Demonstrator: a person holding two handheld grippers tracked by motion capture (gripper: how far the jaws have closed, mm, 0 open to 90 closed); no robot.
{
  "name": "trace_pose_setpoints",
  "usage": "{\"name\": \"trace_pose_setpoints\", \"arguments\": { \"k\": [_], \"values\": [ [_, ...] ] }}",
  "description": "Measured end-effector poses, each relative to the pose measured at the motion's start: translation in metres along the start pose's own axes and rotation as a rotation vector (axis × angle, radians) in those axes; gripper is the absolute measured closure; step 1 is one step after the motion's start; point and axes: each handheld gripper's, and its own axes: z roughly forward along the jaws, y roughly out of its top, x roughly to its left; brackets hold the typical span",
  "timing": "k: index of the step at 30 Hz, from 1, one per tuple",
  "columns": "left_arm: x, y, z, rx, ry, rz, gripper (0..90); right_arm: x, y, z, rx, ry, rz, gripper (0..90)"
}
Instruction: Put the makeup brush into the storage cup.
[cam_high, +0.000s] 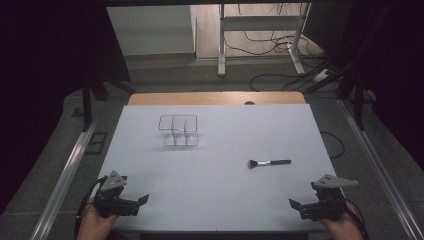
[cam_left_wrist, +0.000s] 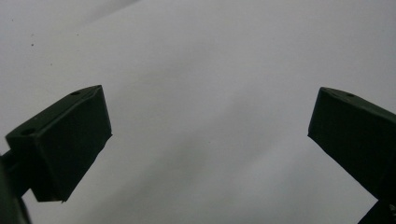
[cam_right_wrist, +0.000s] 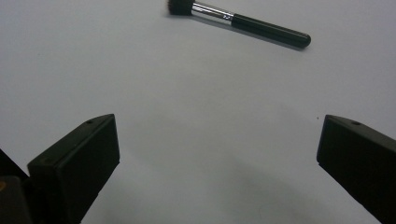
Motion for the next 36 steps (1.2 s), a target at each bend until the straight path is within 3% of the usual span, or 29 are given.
{"name": "trace_pose_setpoints", "arguments": {
  "k": [31, 36],
  "values": [
    [0.0004, 0.0004, 0.0012, -0.016, -0.025, -0.008, 0.0, 0.0031, 0.0027, -0.0002, 0.01, -0.016, -0.014, 0.0],
    [-0.0002, 0.0008, 0.0018, -0.007, -0.022, -0.001, 0.0, 0.0025, 0.0068, -0.0016, -0.006, -0.008, 0.015, 0.0]
  ]
}}
